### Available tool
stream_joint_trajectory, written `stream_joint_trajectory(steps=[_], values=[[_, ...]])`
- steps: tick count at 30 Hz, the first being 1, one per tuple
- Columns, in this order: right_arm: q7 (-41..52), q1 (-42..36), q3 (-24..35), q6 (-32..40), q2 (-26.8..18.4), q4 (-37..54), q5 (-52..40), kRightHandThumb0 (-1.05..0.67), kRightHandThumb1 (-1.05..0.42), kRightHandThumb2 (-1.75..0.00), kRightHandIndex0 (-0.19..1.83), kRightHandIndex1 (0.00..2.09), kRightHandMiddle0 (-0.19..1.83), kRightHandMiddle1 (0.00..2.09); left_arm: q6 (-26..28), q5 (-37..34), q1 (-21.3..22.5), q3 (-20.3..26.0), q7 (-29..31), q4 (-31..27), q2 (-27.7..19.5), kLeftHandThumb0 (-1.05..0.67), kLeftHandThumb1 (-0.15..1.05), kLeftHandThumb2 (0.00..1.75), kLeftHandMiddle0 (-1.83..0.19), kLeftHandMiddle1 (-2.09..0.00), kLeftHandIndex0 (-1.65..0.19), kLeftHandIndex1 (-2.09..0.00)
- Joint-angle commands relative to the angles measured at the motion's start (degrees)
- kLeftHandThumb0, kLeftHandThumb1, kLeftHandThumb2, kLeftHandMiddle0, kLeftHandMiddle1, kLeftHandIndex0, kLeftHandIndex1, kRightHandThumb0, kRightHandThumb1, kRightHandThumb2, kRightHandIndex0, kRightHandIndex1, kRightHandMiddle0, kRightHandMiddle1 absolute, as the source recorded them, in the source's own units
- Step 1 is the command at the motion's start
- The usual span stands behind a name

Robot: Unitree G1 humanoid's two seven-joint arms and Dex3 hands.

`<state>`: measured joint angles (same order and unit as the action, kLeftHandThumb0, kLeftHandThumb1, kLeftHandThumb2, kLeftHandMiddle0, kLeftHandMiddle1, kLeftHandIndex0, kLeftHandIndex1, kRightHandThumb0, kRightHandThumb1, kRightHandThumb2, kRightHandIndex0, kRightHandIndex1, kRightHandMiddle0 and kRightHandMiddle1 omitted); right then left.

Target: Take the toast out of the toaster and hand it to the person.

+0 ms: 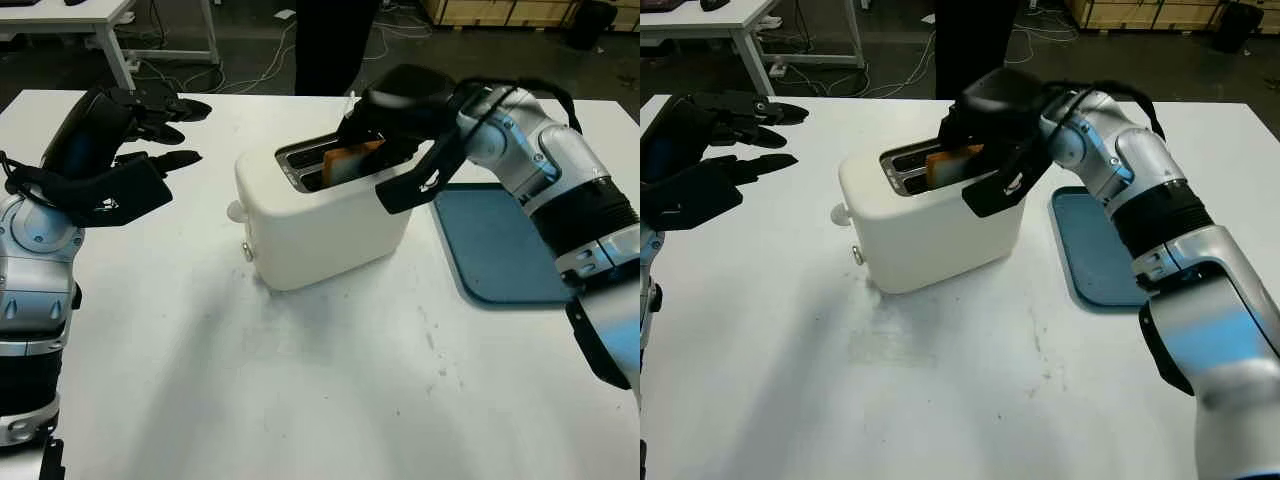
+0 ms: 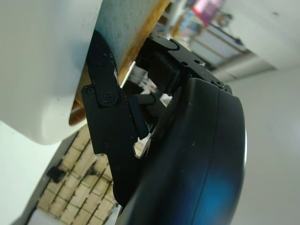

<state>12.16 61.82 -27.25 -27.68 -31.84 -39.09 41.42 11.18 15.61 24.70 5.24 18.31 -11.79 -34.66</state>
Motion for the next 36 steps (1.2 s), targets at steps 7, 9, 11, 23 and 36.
stream_joint_trajectory(steps=[7, 9, 11, 23, 36], values=[[-8.3, 0.9, 5.1, -4.6, 0.2, -5.9, -3.3, -0.45, -0.92, -0.41, 0.94, 1.75, 0.68, 1.74, 0.2, 0.0, -0.3, -0.1, -0.2, -0.1, 0.0, -0.33, 0.85, 0.0, -0.77, -0.42, -0.85, 0.0], [-9.0, 2.1, 6.4, -3.9, 0.5, -7.5, -4.0, -0.46, -0.92, -0.44, 0.9, 1.75, 0.63, 1.74, 0.1, 0.2, -0.3, -0.2, -0.2, 0.0, -0.1, -0.32, 0.85, 0.0, -0.76, -0.42, -0.85, 0.0], [-9.7, 3.9, 7.5, -4.7, 0.6, -10.7, -5.0, -0.47, -0.92, -0.44, 0.87, 1.75, 0.59, 1.74, -0.2, 0.3, -0.3, -0.2, -0.4, 0.2, 0.0, -0.33, 0.85, 0.0, -0.77, -0.42, -0.85, 0.0], [-8.1, 12.5, 13.8, -8.3, -0.3, -22.6, -13.0, -0.45, -0.92, -0.42, 0.98, 1.75, 0.71, 1.74, 0.3, 0.0, -0.9, 0.4, -0.6, -0.5, 0.1, -0.33, 0.85, 0.0, -0.77, -0.42, -0.85, 0.0], [-6.8, 13.2, 26.3, 5.5, -1.0, -31.7, -26.0, -0.4, -0.92, -0.36, 0.96, 1.75, 0.72, 1.75, -0.3, 0.2, -1.0, 0.3, -0.8, -0.2, 0.0, -0.31, 0.85, 0.0, -0.77, -0.42, -0.85, 0.0]])
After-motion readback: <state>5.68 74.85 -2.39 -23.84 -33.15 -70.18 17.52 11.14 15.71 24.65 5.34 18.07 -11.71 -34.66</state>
